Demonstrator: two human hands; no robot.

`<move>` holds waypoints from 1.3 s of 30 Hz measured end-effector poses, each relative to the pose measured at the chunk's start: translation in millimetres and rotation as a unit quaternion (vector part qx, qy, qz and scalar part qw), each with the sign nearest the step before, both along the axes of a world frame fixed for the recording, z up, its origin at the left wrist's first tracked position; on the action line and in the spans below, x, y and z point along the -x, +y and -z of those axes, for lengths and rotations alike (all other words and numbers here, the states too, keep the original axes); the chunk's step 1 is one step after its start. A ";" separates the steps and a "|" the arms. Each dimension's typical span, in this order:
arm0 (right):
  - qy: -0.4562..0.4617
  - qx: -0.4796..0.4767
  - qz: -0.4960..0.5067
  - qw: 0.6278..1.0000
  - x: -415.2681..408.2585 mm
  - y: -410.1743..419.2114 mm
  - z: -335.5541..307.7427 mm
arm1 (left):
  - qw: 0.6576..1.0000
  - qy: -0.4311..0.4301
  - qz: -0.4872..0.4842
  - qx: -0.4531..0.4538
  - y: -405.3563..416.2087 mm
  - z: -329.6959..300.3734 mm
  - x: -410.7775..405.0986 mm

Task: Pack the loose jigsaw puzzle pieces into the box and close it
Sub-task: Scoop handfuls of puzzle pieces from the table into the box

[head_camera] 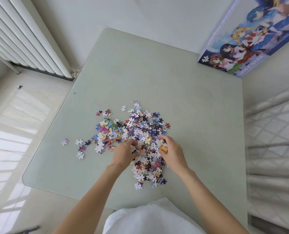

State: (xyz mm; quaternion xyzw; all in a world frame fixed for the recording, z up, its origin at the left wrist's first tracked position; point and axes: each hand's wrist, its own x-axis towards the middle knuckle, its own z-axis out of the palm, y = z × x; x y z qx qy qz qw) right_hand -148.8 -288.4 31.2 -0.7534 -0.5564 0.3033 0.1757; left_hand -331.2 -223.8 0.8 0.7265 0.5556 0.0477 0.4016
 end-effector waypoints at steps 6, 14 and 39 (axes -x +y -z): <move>-0.078 0.021 -0.028 0.996 -6.4 -14.8 10.8 | 0.999 -0.020 -0.035 -0.012 -0.4 -2.8 10.2; -0.136 0.070 -0.054 0.987 -12.6 -27.1 13.6 | 0.996 0.072 0.052 0.001 -3.1 -5.1 11.4; 0.080 -0.140 0.076 0.984 -151.3 21.7 -139.1 | 0.987 -0.102 0.056 -0.111 82.6 -149.5 -130.9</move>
